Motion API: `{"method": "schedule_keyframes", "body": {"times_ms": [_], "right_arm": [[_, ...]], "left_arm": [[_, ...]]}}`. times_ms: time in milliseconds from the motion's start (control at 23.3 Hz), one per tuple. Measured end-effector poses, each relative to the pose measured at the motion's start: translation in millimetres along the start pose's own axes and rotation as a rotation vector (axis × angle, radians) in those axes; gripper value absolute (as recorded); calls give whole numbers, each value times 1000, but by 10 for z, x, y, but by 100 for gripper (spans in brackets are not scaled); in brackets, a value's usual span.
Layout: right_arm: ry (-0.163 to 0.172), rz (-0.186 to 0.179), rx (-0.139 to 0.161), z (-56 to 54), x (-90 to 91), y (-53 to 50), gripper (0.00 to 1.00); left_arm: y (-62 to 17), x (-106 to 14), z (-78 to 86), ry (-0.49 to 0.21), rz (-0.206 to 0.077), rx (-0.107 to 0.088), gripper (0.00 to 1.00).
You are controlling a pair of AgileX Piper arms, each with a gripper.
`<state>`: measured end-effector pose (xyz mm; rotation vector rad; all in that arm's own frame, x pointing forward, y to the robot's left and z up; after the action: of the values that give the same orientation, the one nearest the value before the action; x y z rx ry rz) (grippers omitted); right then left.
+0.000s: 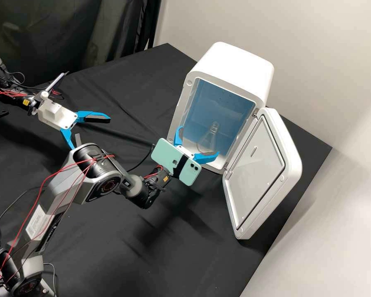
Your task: Place the flask in the incubator
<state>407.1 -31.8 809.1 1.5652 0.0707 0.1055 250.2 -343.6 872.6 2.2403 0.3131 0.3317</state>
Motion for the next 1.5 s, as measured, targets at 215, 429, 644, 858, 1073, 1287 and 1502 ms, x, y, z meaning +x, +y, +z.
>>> {"method": "schedule_keyframes", "body": {"times_ms": [215, 429, 644, 858, 1073, 1287, 1502], "right_arm": [[-13, -15, -58, -86, -180, -203, 100], [-49, -57, -110, -147, -387, -329, 100], [-66, -83, -121, -174, -530, -358, 100], [-78, -100, -119, -169, -608, -377, 100], [-82, -107, -119, -161, -628, -389, 100], [-88, -103, -119, -164, -670, -360, 100], [-93, -106, -118, -153, -684, -362, 100]], "left_arm": [[1, 4, 20, 10, 2, -5, 100], [-11, -12, 68, 93, 8, 20, 100], [-7, -43, 80, 110, 40, 5, 100], [-12, -80, 93, 89, 68, -65, 100], [-18, -82, 117, 63, 64, -71, 100], [-18, -82, 129, 49, 63, -85, 100], [-22, -86, 130, 49, 62, -84, 100]]}}
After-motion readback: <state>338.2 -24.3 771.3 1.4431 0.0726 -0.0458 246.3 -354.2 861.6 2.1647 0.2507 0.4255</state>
